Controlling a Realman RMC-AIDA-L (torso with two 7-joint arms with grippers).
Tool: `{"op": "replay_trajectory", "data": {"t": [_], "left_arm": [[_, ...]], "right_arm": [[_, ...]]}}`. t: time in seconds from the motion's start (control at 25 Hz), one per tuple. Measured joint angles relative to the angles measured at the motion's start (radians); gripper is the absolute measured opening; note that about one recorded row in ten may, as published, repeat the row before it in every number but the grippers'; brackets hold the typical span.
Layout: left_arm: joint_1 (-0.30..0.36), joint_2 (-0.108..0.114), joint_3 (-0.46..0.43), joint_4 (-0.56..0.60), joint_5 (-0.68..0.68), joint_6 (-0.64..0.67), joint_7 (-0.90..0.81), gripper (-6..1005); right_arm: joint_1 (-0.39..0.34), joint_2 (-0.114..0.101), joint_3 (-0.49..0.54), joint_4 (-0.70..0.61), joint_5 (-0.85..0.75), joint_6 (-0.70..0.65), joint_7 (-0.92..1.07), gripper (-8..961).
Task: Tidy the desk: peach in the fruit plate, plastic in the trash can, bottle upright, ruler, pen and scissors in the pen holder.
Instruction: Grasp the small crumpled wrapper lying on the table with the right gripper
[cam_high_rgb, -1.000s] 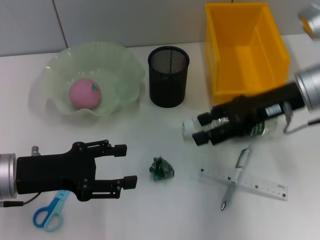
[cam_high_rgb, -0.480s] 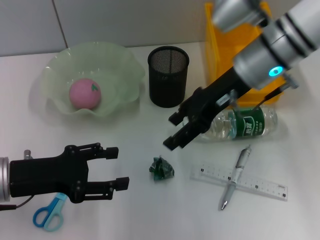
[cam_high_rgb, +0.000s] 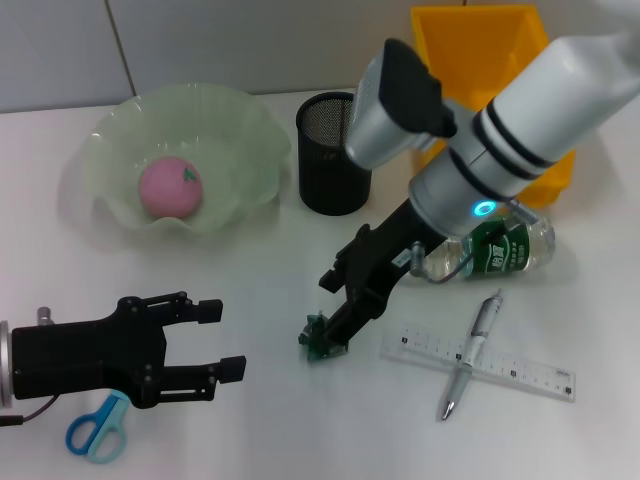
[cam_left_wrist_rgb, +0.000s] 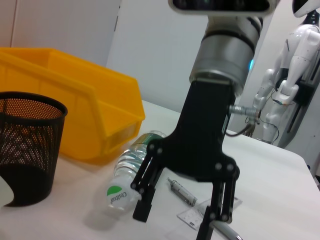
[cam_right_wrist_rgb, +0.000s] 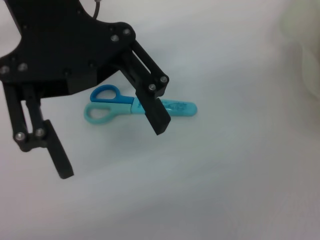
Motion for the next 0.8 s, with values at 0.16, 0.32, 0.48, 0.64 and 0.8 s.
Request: {"op": "replay_trajectory", "data": {"t": [0.16,0.32,0.48,0.64,0.8], "left_arm": [[0.001,0.002,0.0,0.0,0.0,0.0,-0.003,806],[0.001,0.004,0.0,0.0,0.0,0.002,-0.01,805],[0.005,0.007,0.0,0.0,0.0,0.005,-0.013,805],[0.008,0.007,0.0,0.0,0.0,0.005,-0.011,805],[0.012,0.007,0.0,0.0,0.0,0.006,-0.008,805]], "right_arm": [[-0.001,0.001,-0.031,0.024,0.016,0.038,-0.01,779],[-0.001,0.003,-0.052,0.055,0.028,0.064,-0.021,777],[-0.005,0.004,-0.111,0.066,0.076,0.087,-0.026,778],[-0.011,0.004,-0.151,0.077,0.096,0.116,-0.031,779],[-0.018,0.004,-0.178,0.082,0.122,0.138,-0.037,778]]}}
